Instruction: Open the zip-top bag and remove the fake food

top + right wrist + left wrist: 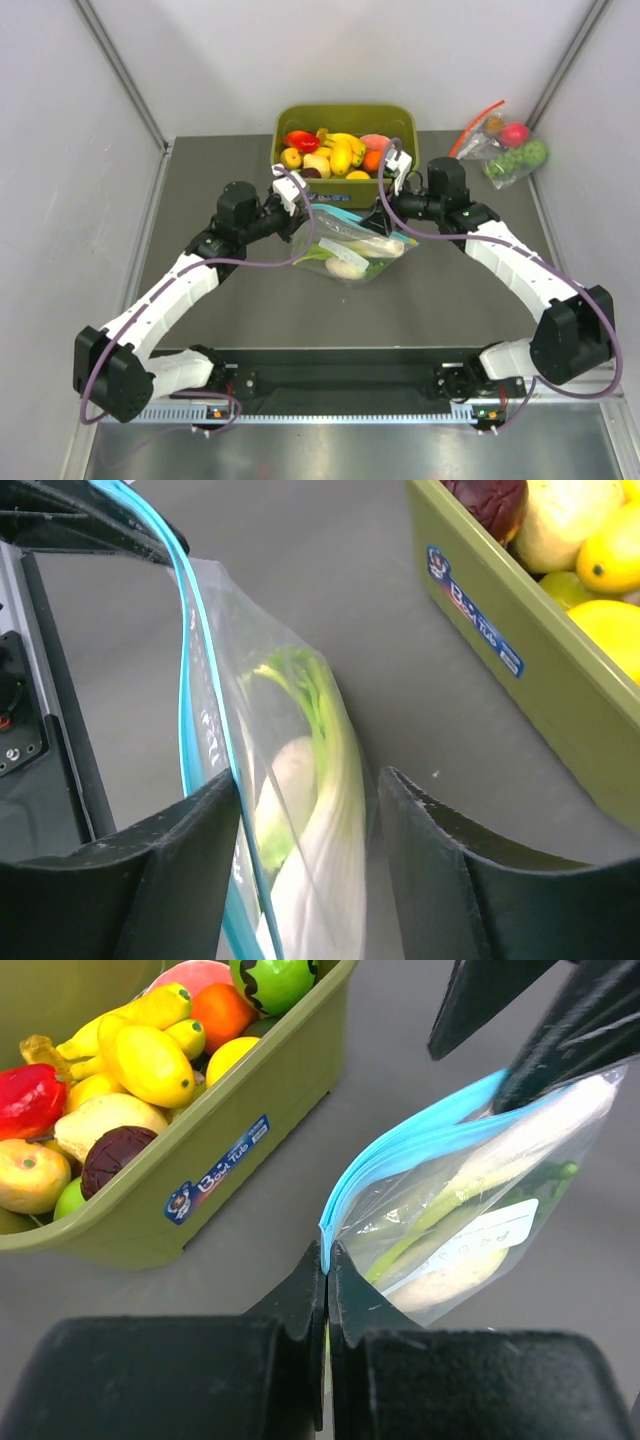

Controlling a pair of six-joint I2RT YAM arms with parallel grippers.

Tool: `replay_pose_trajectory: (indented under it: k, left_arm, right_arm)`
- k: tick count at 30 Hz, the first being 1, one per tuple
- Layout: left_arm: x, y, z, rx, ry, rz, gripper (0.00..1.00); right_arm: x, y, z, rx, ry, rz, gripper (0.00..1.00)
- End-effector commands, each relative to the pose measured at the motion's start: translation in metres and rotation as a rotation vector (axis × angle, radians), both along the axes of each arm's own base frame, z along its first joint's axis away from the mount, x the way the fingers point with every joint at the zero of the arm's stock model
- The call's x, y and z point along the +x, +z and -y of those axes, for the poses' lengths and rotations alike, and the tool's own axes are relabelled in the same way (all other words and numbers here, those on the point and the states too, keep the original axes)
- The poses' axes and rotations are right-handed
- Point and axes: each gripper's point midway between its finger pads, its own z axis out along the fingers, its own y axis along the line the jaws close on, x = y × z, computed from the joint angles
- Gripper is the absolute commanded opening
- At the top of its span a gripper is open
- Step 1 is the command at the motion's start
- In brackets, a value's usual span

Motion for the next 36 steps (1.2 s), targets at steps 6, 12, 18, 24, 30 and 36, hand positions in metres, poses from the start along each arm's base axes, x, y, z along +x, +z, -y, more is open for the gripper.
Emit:
replay_pose_trajectory:
  k: [6,12,18,24,30,36]
  left_arm:
    - [0.001,0.016,0.008,-0.017,-0.025,0.072,0.04]
    - [0.008,0.025,-0.002,-0.006,0.053,0.069,0.4]
    - [0.005,0.088,-0.017,-0.194,0.191,0.099,0.61]
    - [-0.023,0.119,0.027,-0.396,0.11,-0.034,0.63]
    - [-0.017,0.079,0.076,-0.402,0.158,-0.205,0.63]
    - [-0.005,0.02,0.08,-0.306,0.277,-0.327,0.62]
  right_arm:
    - [0.002,0.026,-0.019,0.053,0.093,0.059,0.24]
    - [0.012,0.039,-0.009,0.054,-0.029,0.07,0.0]
    - [0.016,0.061,0.003,0.049,-0.121,0.091,0.0]
    - [0.013,0.077,0.009,0.082,-0.184,0.104,0.0]
    - [0.001,0.085,0.007,0.112,-0.185,0.111,0.0]
    - [-0.007,0.079,0.011,0.112,-0.19,0.104,0.0]
